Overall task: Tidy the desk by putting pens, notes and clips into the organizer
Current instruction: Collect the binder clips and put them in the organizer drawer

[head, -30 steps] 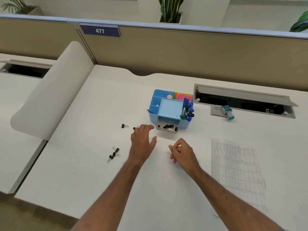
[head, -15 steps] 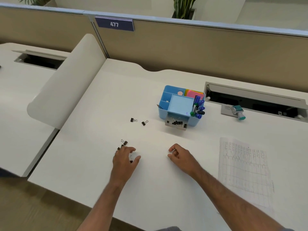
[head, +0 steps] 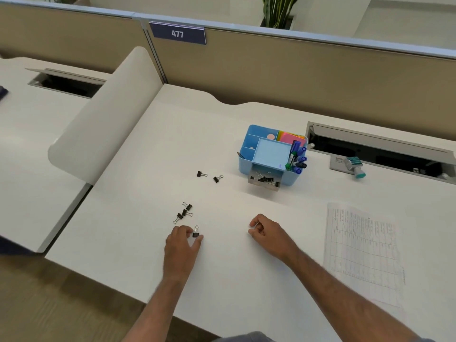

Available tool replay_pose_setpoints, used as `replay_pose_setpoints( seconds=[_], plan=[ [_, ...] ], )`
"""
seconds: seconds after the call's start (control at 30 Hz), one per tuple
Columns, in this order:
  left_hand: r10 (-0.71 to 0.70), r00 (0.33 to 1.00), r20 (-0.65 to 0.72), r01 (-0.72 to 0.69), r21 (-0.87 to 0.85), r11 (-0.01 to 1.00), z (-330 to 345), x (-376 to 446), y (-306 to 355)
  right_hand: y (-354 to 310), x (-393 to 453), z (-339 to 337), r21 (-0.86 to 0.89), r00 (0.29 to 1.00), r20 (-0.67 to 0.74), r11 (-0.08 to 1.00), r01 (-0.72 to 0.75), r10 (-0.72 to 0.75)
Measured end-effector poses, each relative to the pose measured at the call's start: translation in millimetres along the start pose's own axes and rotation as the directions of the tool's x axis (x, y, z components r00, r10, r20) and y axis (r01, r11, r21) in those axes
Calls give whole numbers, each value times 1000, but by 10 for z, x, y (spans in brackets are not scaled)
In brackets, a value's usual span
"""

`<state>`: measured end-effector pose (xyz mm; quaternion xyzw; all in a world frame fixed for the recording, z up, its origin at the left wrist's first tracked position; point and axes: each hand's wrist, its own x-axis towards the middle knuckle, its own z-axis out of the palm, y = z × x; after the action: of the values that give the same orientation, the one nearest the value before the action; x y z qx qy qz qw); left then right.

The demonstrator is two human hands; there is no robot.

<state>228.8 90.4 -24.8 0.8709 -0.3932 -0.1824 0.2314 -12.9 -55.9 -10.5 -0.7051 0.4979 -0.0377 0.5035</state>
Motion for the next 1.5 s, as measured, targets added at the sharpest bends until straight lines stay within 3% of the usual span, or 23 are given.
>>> replay_pose_setpoints(
  seconds=[0.2, 0.47, 0.73, 1.0, 1.13, 1.37, 1.5],
  plan=[
    [0, 1000, -7, 0, -72, 997, -41, 55, 83, -55, -31, 34, 12, 1000, 16, 1000, 13, -13],
    [106, 989, 106, -98, -74, 992, -9, 16, 307, -196, -2, 80, 8, 998, 30, 998, 61, -61],
    [392, 918, 60, -388, -69, 919, 18, -28, 693, -370, 56, 97, 128, 997, 23, 989, 74, -78],
    [516, 857, 12, -515, -38, 856, 76, 43, 816, -424, 72, -53, 209, 996, -14, 974, 87, -86],
    [479, 877, -10, -480, -12, 877, 87, 118, 737, -457, 107, -235, 191, 991, -117, 978, 88, -66],
    [275, 958, -86, -275, 2, 961, 22, 304, 429, -502, 264, -635, 207, 929, -370, 976, 72, 10],
    [127, 988, -91, -129, -12, 992, -36, 402, 250, -519, 379, -825, 70, 882, -470, 996, 63, -23]
  ],
)
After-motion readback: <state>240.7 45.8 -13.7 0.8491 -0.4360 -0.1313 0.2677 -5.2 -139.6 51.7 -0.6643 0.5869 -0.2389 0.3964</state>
